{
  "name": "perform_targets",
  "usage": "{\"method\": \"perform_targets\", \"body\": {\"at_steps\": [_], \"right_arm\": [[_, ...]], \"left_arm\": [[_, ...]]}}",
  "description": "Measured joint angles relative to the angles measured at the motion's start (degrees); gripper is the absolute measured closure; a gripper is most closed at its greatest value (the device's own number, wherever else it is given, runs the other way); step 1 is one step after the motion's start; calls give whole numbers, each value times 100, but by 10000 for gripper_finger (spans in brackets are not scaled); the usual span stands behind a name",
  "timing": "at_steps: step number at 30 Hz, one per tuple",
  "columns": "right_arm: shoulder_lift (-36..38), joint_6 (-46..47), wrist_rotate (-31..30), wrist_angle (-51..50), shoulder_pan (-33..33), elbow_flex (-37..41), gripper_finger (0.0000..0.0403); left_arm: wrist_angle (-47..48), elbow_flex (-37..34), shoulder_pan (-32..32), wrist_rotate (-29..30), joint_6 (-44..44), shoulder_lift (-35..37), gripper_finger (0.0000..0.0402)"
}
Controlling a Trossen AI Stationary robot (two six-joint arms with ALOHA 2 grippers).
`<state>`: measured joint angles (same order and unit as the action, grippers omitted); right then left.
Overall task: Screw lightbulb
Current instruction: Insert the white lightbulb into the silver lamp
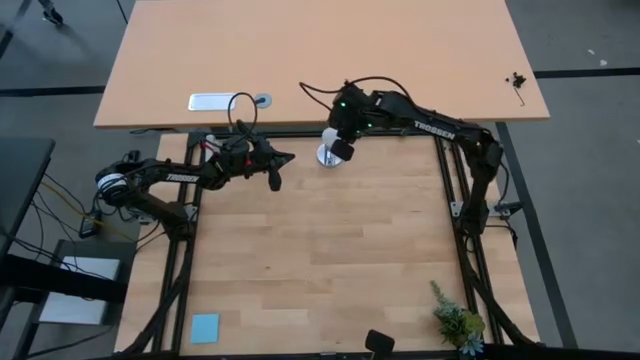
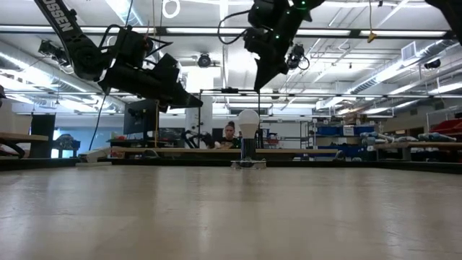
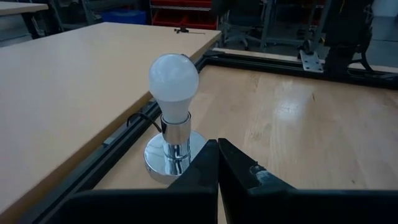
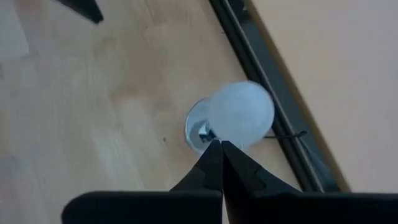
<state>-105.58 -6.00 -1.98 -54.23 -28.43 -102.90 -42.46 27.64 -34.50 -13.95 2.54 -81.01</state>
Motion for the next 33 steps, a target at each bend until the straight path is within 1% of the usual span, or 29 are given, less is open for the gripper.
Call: {"method": "perform_targets", "body": {"at_steps": [13, 18, 27, 33], "right_arm": [[1193, 468, 162, 1230, 65, 2055, 399], [1599, 664, 160, 1520, 178, 2712, 399], [2108, 1007, 153, 2067, 572, 3503, 398], [2146, 1208, 1, 2191, 876, 3715, 397]], "left_arm": [[-1, 0, 13, 0, -1, 0, 396], [-26, 0, 92, 0, 0, 0, 396], [-144, 0, 195, 2, -1, 0, 396], [40, 0, 195, 37, -60, 0, 396]]}}
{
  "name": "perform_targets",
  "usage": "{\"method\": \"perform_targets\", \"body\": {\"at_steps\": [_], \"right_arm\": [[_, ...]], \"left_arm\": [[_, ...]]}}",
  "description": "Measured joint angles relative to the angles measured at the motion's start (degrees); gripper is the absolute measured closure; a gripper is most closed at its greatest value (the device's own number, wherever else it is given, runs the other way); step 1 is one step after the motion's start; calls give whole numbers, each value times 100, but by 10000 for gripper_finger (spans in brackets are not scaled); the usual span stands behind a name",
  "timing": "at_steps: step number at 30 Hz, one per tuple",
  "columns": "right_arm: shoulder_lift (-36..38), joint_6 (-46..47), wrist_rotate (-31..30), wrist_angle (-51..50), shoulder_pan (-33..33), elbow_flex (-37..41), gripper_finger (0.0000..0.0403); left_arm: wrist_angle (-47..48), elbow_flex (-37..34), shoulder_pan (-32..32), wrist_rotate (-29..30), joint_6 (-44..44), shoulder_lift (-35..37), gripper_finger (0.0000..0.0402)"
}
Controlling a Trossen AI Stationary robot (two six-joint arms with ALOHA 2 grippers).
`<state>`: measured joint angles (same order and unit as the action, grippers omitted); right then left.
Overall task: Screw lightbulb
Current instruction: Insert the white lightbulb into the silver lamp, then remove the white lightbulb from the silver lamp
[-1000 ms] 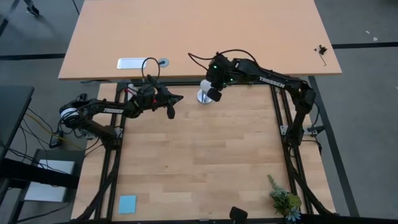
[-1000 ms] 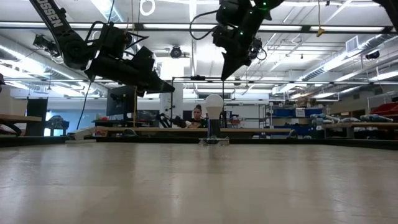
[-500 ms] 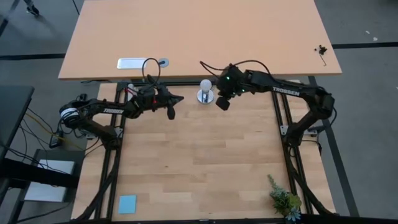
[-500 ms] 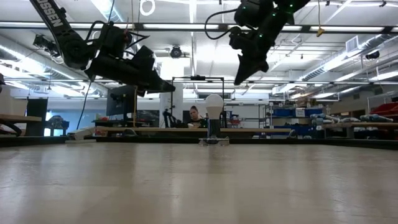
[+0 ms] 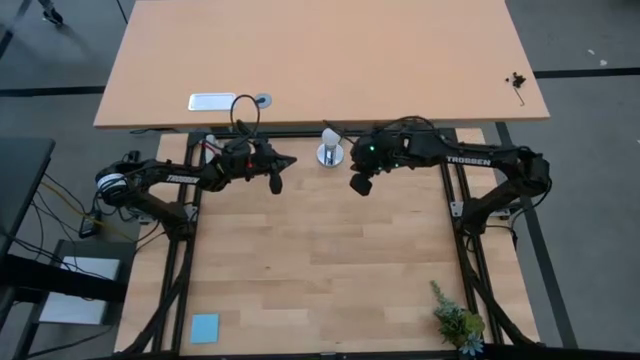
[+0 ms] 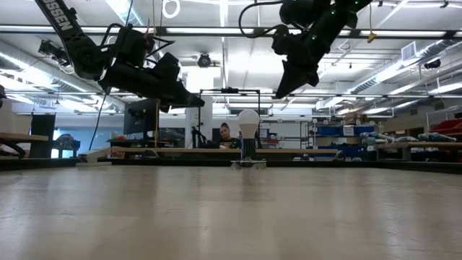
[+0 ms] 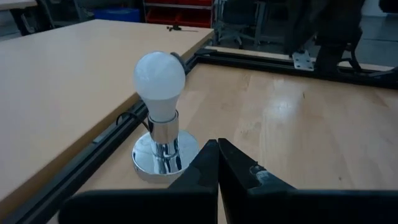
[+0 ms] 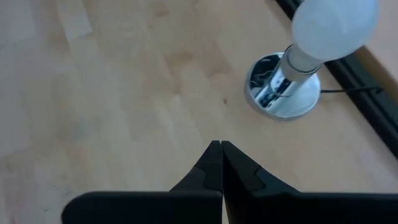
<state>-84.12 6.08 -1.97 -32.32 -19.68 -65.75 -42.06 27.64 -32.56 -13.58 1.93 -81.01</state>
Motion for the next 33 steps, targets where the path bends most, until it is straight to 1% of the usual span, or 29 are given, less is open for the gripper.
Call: {"method": "perform_targets", "body": {"at_steps": [8, 12, 18, 25, 29, 33], "right_arm": [[-2, 348, -37, 180, 341, 170, 397], [-3, 450, -284, 186, 536, 170, 397], [-4, 450, -347, 184, 688, 170, 397], [-9, 442, -355, 213, 679, 170, 389], [-9, 438, -357, 493, 595, 170, 382], [-9, 529, -358, 815, 423, 170, 379]], "left_arm": [[32, 0, 4, -2, -102, 0, 396], [5, 0, 4, -2, -109, 0, 396], [-445, 0, 4, -5, -219, 0, 396], [-526, 0, 4, -35, -219, 0, 396], [-374, 0, 4, -243, -81, 0, 396], [-284, 0, 5, -274, 11, 0, 396]]}}
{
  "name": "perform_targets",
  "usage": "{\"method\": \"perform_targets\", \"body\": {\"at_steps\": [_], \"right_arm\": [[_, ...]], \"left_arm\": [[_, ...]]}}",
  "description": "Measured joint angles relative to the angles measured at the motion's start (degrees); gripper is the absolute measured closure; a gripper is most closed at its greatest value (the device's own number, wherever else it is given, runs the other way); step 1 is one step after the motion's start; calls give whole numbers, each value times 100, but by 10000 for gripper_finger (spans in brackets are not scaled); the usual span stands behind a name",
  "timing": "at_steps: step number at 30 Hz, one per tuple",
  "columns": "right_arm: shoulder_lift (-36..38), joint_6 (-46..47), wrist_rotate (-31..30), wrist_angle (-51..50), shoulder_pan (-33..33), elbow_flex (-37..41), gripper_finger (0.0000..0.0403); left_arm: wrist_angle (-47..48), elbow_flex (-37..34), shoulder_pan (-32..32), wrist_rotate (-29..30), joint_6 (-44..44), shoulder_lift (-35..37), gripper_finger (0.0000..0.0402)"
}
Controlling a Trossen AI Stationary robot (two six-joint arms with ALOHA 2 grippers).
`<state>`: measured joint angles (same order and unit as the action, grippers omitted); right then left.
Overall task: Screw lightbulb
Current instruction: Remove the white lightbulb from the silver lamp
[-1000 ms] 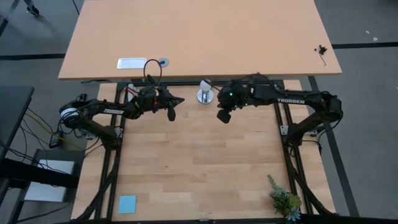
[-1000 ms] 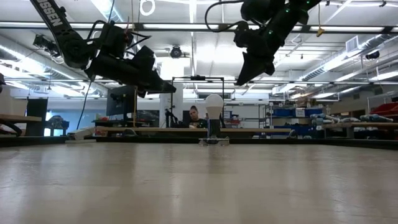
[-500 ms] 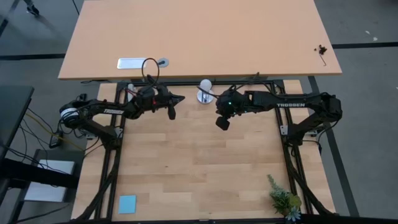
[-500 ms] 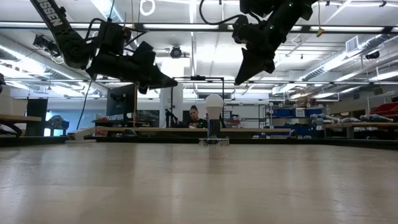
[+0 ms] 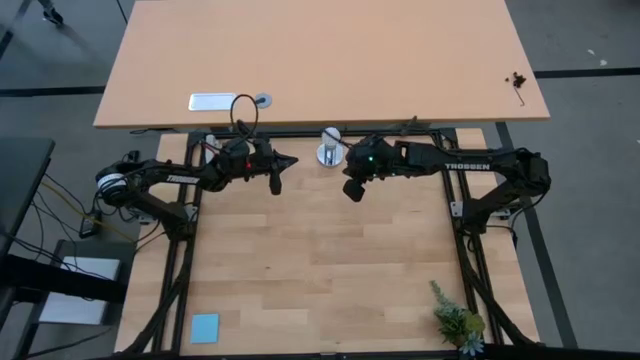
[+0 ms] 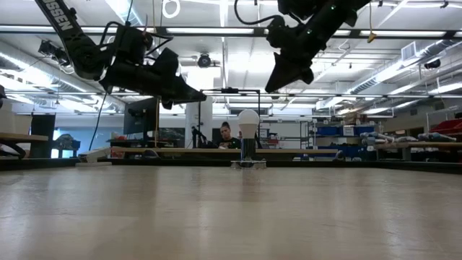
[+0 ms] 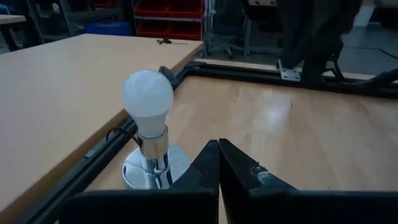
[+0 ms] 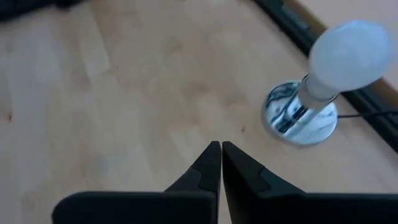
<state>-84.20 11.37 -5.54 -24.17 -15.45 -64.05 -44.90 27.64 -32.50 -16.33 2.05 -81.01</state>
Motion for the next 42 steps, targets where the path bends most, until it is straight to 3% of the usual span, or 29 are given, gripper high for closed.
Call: {"method": "perform_targets", "body": {"at_steps": [6, 22, 42], "right_arm": [[-4, 43, -45, 503, -283, 0, 361], [-220, -210, -44, 1556, -956, -116, 196], [-2368, -299, 22, -1027, -1414, -2903, 133]], "left_arm": [[-50, 0, -10, 67, 68, 0, 396], [12, 104, -12, 324, 218, 0, 396], [109, 114, -12, 372, 225, 0, 396]]}}
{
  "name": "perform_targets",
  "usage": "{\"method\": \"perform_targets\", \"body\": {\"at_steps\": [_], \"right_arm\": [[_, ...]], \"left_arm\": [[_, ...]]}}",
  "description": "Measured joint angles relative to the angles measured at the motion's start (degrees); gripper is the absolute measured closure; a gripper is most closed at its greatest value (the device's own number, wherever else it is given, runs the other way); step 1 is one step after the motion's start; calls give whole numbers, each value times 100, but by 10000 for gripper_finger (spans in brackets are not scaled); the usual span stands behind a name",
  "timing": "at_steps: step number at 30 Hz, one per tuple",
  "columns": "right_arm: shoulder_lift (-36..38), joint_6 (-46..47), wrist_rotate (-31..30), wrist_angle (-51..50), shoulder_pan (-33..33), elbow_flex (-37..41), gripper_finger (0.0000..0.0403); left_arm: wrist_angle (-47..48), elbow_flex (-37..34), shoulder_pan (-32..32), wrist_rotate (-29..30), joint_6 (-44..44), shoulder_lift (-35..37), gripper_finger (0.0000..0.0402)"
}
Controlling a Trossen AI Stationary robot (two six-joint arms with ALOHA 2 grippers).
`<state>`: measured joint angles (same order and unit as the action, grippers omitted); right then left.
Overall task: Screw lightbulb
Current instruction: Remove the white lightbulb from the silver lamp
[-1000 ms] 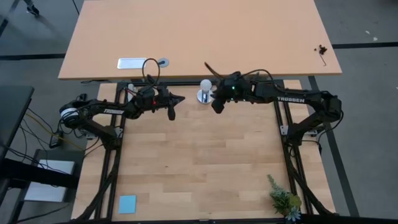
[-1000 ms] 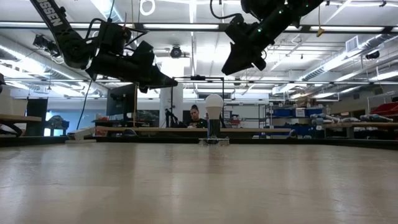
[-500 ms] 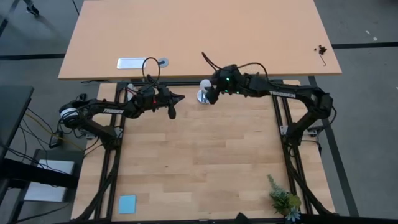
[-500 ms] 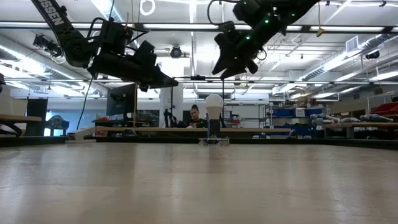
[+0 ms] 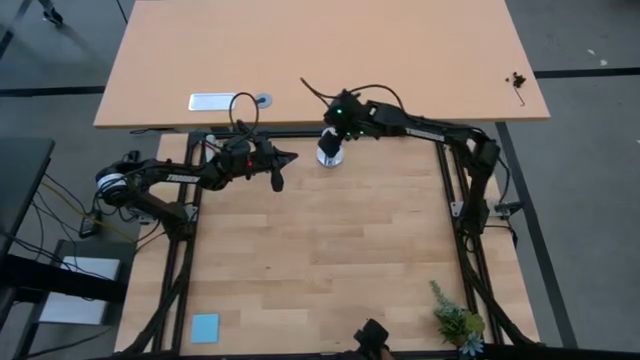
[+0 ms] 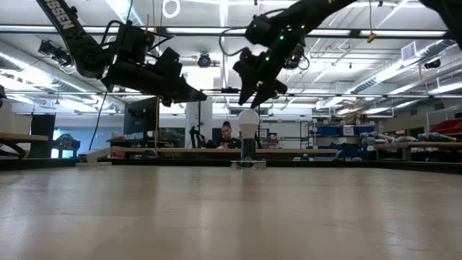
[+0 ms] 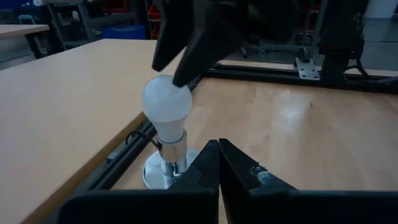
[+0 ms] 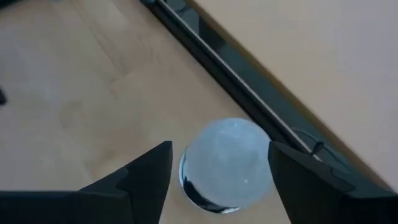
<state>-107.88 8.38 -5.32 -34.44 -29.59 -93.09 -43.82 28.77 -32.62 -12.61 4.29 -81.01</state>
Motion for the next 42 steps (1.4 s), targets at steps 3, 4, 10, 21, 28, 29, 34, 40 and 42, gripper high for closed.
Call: {"method": "perform_targets", "body": {"at_steps": [3, 4, 10, 21, 28, 29, 34, 40, 42], "right_arm": [[-254, 7, -3, -32, -25, -221, 116], [-322, 13, -6, -87, -28, -261, 111], [-463, 21, -92, -266, -56, -307, 96], [-448, -310, -103, -409, -61, -325, 149], [-431, -1767, 370, -424, -124, -331, 160], [-430, -2112, 513, -424, -146, -331, 160], [-430, -3370, 833, -430, -229, -334, 160], [-349, -2922, 691, -514, -222, -366, 149], [-294, -2475, 469, -458, -173, -348, 144]], "left_arm": [[40, -2, 0, 21, 0, 0, 396], [38, -2, 0, 21, 1, 0, 396], [79, -2, 0, 58, 11, 0, 396], [68, -2, 0, 55, 11, 0, 396], [68, -2, 0, 53, 11, 0, 396], [73, -2, 0, 53, 11, 0, 396], [60, -2, 0, 51, 11, 0, 396], [57, -2, 0, 49, 13, 0, 396], [59, -2, 0, 49, 13, 0, 396]]}}
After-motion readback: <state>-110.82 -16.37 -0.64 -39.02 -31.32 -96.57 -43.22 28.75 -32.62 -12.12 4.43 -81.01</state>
